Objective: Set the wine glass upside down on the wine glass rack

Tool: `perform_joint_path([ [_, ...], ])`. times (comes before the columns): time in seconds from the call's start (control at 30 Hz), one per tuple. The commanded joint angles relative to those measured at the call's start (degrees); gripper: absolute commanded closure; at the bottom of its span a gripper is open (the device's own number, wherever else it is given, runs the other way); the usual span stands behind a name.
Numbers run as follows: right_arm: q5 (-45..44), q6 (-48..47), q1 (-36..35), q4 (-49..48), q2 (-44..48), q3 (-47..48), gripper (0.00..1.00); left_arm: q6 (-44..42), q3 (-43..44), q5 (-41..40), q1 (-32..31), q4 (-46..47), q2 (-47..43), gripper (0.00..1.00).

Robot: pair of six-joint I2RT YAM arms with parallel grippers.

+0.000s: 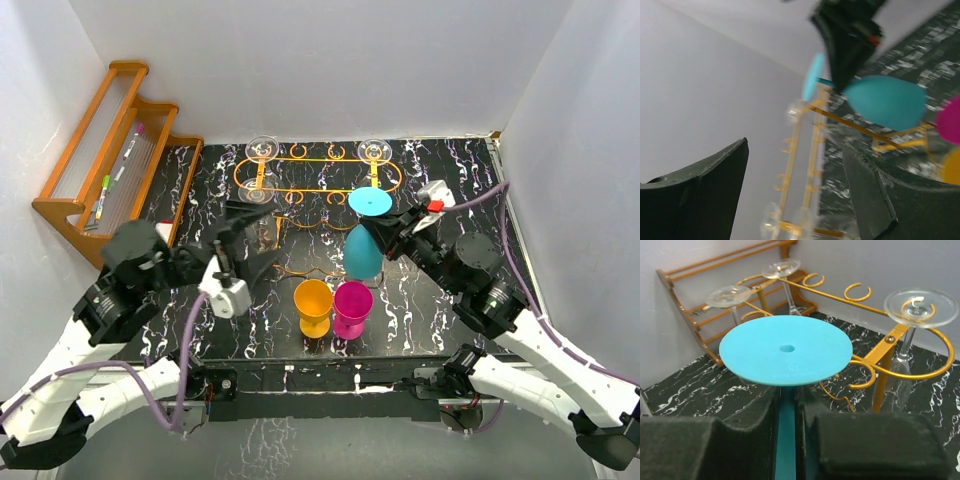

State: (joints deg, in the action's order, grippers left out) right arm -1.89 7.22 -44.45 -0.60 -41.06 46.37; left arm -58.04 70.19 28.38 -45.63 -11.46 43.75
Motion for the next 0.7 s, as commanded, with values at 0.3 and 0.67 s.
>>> perform_joint_path([
  [0.3,-6.86,0.23,0.15,-3.58,-2.39,-0.47,0.92,-10.0,-9.28,9.65,-0.23,-19.12,1.26,0.26],
  [0.67,-10.9,-0.61,0.13,-0.29,-3.5,0.1,0.92,-10.67,-10.01,11.32,-0.32,-19.39,3.48,0.27],
])
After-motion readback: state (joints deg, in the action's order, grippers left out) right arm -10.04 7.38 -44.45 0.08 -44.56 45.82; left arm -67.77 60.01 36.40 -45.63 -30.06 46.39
